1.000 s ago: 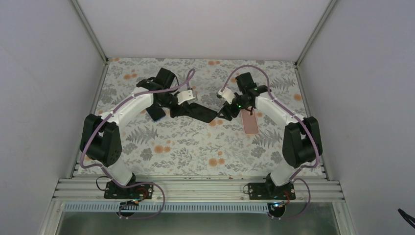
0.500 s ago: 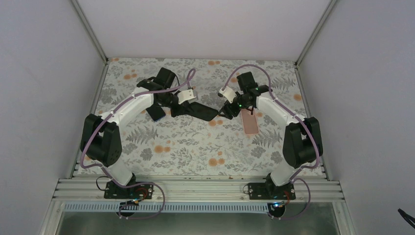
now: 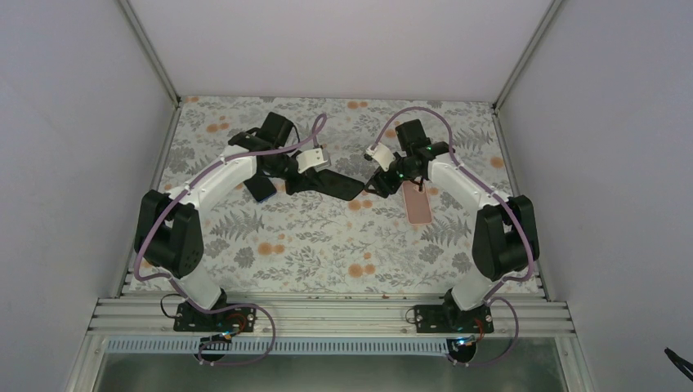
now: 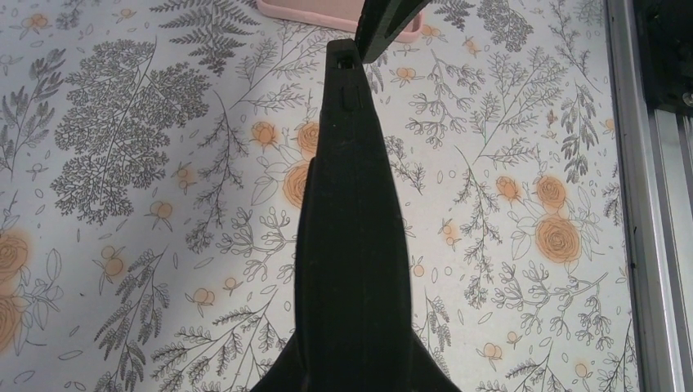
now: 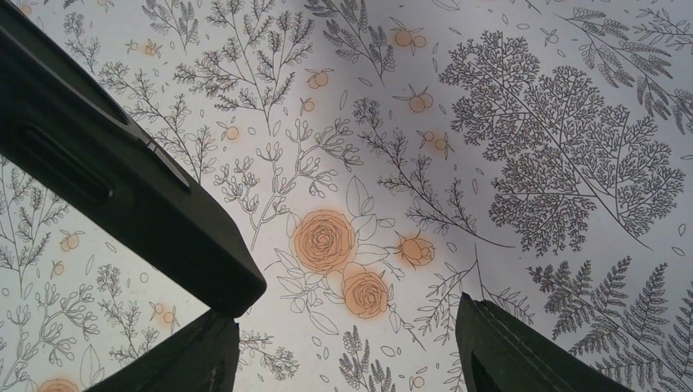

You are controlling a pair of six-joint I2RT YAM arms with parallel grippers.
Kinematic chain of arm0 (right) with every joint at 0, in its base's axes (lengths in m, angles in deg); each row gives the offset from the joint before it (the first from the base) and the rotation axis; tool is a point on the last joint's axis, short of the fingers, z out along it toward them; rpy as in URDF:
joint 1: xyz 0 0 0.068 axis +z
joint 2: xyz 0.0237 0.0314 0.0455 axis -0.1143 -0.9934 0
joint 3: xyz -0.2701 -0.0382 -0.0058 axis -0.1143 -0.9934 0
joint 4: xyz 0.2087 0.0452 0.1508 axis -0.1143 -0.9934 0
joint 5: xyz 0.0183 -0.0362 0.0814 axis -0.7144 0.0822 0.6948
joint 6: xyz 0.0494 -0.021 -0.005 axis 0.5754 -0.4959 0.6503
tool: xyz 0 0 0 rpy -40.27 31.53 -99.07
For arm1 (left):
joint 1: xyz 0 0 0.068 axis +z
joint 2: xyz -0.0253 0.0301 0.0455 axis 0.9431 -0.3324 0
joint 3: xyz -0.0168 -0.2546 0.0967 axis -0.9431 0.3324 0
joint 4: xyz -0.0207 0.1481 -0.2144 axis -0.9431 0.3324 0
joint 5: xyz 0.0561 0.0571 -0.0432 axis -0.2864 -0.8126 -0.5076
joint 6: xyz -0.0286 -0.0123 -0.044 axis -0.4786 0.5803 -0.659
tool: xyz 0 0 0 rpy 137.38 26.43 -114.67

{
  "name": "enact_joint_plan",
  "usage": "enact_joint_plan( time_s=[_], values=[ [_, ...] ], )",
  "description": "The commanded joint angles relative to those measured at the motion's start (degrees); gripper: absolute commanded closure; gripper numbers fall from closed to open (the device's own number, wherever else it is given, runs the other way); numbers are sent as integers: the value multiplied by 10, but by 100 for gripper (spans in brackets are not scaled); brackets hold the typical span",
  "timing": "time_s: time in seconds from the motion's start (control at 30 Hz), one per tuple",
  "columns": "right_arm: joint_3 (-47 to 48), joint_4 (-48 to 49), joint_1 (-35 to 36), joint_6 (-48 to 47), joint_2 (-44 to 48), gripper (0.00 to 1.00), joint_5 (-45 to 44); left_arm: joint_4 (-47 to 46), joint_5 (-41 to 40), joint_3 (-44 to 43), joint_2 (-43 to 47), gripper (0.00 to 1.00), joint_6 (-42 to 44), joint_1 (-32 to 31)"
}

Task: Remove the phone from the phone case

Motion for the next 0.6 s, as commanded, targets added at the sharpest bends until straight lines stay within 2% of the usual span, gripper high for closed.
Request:
enact_joint_plan(
  time_s=[0.0, 0.27, 0.47, 0.57],
  values=[
    [15, 27, -11, 10, 2, 32, -28, 20, 77, -21, 3, 98, 18, -13],
    [22, 52, -11, 26, -14, 32, -78, 44, 100, -23, 3, 98, 40, -19],
    [32, 83, -13, 30, -30, 32, -163, 68, 133, -26, 4, 98, 59, -20],
    [42, 94, -15, 20, -38, 32, -177, 79, 140, -30, 3, 98, 68, -22]
  ],
)
